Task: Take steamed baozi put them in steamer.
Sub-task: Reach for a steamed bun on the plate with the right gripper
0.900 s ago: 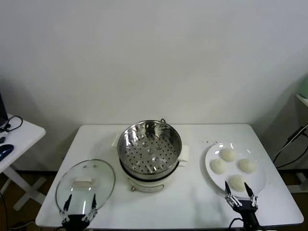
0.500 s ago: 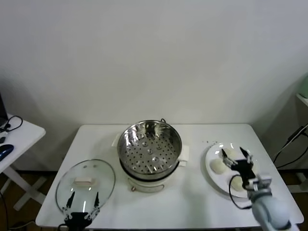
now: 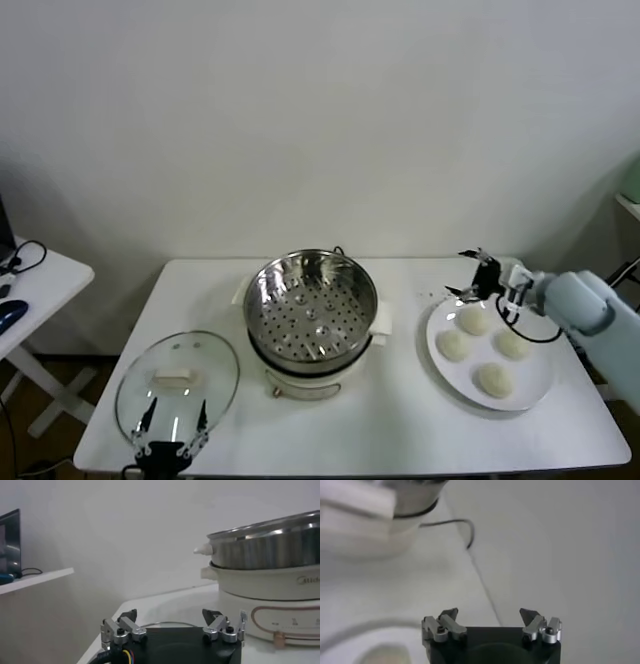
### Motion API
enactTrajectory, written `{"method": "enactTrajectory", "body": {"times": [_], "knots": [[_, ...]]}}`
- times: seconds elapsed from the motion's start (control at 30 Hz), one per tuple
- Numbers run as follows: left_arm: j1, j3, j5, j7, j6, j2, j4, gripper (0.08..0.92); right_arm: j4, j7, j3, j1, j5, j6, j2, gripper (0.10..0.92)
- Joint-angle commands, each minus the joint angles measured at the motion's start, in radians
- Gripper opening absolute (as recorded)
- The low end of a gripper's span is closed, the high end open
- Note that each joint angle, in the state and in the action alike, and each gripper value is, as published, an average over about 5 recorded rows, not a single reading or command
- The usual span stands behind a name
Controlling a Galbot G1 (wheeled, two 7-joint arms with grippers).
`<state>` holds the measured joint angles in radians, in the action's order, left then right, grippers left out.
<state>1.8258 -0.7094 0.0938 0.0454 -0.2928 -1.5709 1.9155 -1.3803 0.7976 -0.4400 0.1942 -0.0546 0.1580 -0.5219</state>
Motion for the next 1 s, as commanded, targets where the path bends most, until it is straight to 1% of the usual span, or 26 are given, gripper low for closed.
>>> {"method": "enactTrajectory", "body": {"times": [0.03,0.17,0.47,0.83,1.0], "knots": [[-0.002,-0.002,0.003,0.0,-0.005,0.006,-0.009,0.823,0.263,0.33,-0.814,-0.692,-0.068,-0.098,-0.006,0.823],[-0.008,-0.002,0.003,0.001,-0.006,0.007,-0.02,0.823,0.326,0.332,-0.855,-0.652,-0.1,-0.06,-0.075,0.823],[-0.015,-0.004,0.005,0.003,-0.004,0.009,-0.031,0.823,0.473,0.318,-0.714,-0.426,-0.067,-0.019,-0.219,0.823],[-0.007,-0.012,0.017,0.009,0.001,0.006,-0.04,0.823,0.665,0.319,-0.594,-0.323,0.016,-0.067,-0.364,0.823],[-0.006,-0.016,0.024,0.002,-0.006,0.003,-0.049,0.823,0.713,0.313,-0.581,-0.323,0.043,-0.102,-0.394,0.823]]}}
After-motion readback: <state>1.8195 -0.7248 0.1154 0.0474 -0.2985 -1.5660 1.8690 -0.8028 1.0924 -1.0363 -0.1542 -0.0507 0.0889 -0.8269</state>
